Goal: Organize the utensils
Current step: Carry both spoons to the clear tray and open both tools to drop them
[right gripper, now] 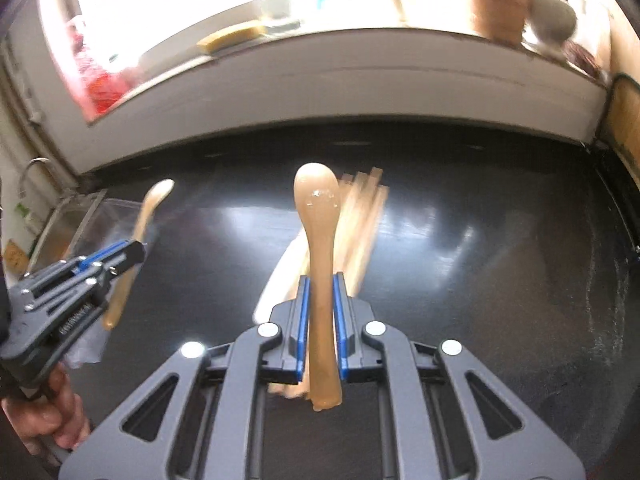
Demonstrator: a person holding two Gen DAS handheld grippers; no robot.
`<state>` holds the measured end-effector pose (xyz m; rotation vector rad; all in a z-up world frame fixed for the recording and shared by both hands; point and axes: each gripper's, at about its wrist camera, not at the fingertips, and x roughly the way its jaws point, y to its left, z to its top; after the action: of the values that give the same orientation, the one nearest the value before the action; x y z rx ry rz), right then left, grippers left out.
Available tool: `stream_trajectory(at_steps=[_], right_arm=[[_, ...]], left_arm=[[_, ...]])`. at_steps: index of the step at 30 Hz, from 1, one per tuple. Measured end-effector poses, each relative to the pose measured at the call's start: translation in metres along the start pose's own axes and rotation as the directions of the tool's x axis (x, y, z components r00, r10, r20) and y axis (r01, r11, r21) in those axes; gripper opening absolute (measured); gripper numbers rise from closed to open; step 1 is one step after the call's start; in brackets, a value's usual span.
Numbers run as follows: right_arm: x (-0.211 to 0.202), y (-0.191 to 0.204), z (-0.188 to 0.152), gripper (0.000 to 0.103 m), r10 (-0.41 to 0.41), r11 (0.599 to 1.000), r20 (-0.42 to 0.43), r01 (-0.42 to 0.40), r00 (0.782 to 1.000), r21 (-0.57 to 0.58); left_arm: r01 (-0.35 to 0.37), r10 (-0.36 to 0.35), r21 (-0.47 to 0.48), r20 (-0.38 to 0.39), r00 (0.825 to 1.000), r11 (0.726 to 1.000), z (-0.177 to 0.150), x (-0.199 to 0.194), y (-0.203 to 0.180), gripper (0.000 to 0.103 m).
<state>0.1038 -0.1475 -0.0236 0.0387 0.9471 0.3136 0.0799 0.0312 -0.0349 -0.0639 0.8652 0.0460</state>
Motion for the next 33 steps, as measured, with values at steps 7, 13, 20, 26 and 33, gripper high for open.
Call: stream_trajectory(at_steps=[7, 13, 20, 26, 33], right_arm=[[-0.008, 0.080, 0.011, 0.012, 0.151, 0.981, -0.011, -0.152, 0.988, -0.117], [-0.001, 0.161, 0.013, 0.012, 0.276, 0.938, -0.077, -0.286, 0.958, -0.197], [0.025, 0.231, 0.024, 0.011, 0.350, 0.900, -0.172, -0.381, 0.921, -0.210], [0.060, 0.256, 0.029, 0.011, 0.342, 0.894, -0.250, -0.395, 0.906, -0.209], [0.102, 0.270, 0.030, 0.011, 0.325, 0.892, -0.356, -0.409, 0.876, -0.193]], left_arm=[[-0.064, 0.067, -0.093, 0.028, 0.997, 0.994, -0.018, -0.054, 0.069, 0.012], [-0.156, 0.163, -0.193, 0.021, 0.986, 0.969, -0.029, -0.076, 0.138, 0.012], [-0.205, 0.207, -0.286, -0.022, 0.978, 0.936, -0.044, -0.079, 0.198, 0.012], [-0.200, 0.197, -0.306, -0.041, 0.980, 0.931, -0.044, -0.063, 0.216, 0.012], [-0.187, 0.177, -0.314, -0.061, 0.982, 0.931, -0.039, -0.038, 0.225, 0.012]])
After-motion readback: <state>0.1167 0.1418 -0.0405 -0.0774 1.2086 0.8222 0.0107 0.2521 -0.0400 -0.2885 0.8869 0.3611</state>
